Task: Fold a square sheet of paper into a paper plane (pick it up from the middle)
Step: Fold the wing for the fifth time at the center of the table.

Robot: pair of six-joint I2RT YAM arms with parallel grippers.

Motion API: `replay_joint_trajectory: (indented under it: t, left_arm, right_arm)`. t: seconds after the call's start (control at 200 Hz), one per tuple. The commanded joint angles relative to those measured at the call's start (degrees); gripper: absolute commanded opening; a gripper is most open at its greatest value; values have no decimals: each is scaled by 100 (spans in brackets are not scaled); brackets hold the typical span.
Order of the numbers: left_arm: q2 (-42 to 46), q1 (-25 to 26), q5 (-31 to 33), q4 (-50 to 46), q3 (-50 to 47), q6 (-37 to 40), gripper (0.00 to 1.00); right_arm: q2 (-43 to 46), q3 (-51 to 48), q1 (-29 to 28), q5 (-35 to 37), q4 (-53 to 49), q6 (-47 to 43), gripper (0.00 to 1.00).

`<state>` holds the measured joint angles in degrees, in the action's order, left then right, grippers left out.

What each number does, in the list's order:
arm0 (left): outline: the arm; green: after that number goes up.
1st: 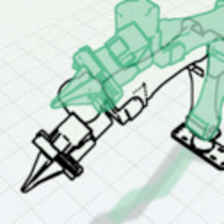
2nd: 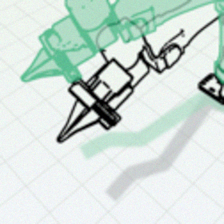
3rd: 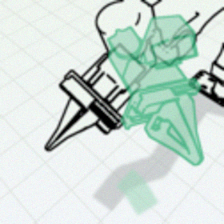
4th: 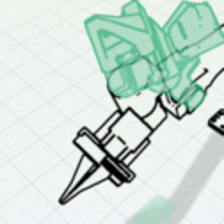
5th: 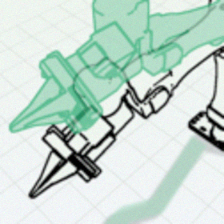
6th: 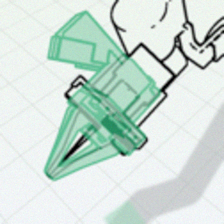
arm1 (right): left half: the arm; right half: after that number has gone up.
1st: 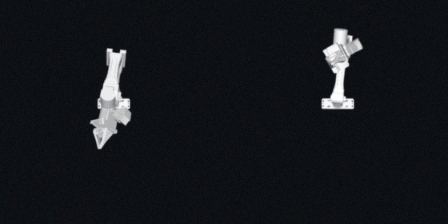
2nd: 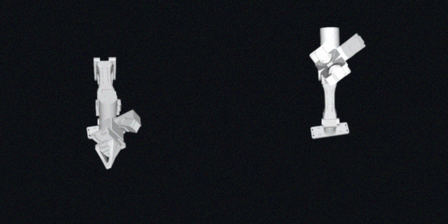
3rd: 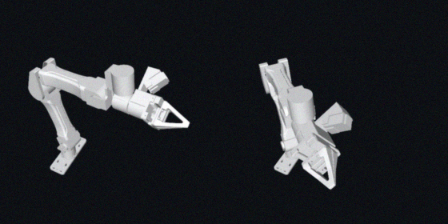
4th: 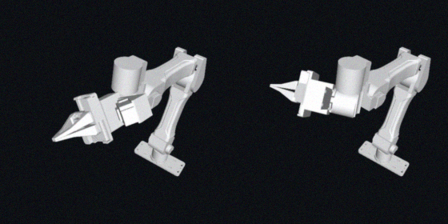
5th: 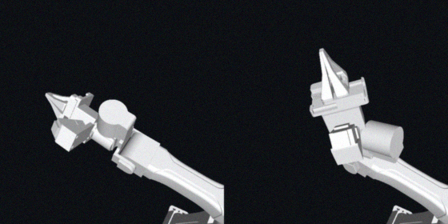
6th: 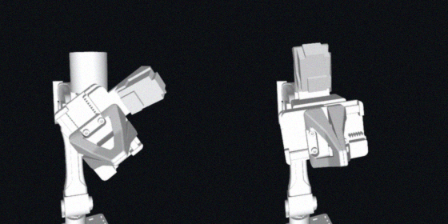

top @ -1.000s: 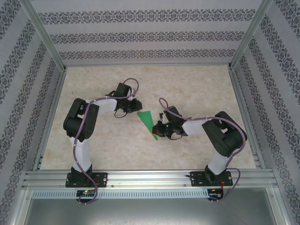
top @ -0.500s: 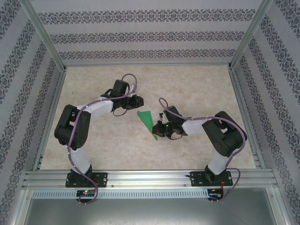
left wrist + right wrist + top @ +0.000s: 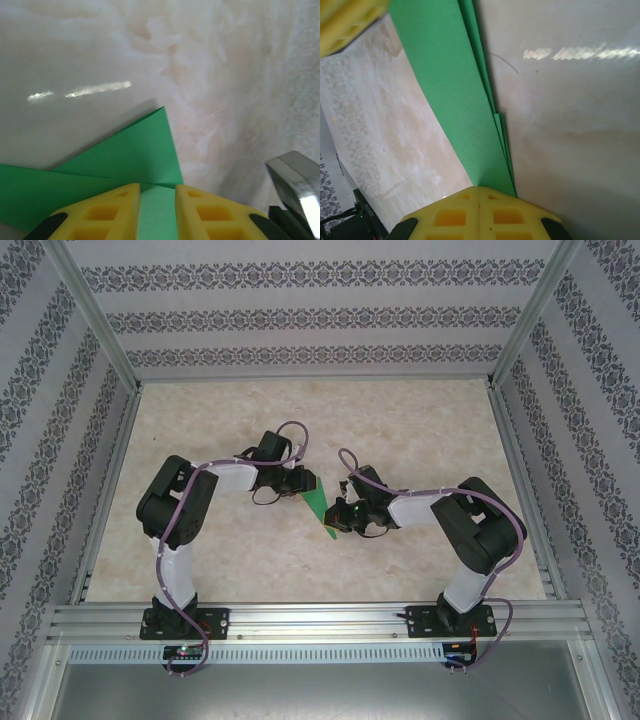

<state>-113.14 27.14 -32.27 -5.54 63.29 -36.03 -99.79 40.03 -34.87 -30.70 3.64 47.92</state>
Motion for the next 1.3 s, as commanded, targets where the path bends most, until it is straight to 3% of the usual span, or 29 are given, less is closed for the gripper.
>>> replay_joint_trajectory:
  t: [0.0,0.155,0.485,0.754,1.299]
  left_arm:
    - [-189,0,93,9,138,157,26]
    - [-264,-7,394,-227,14,277,25]
    - [-336,-6,396,-250,-83,272,24]
    - [-366,-12,394,-282,-78,281,24]
    - [-419,-2,415,-345,-71,237,24]
  right_arm:
    - [-384,-315,-60,883,-1344,-166,0]
    - [-112,-194,-48,868,-1337,-153,0]
    - [539,406,-46,559,-1186,-55,0]
    - [56,895,-72,171,-746,111,0]
    - [-916,1475,-139,328,-1086,-1,0]
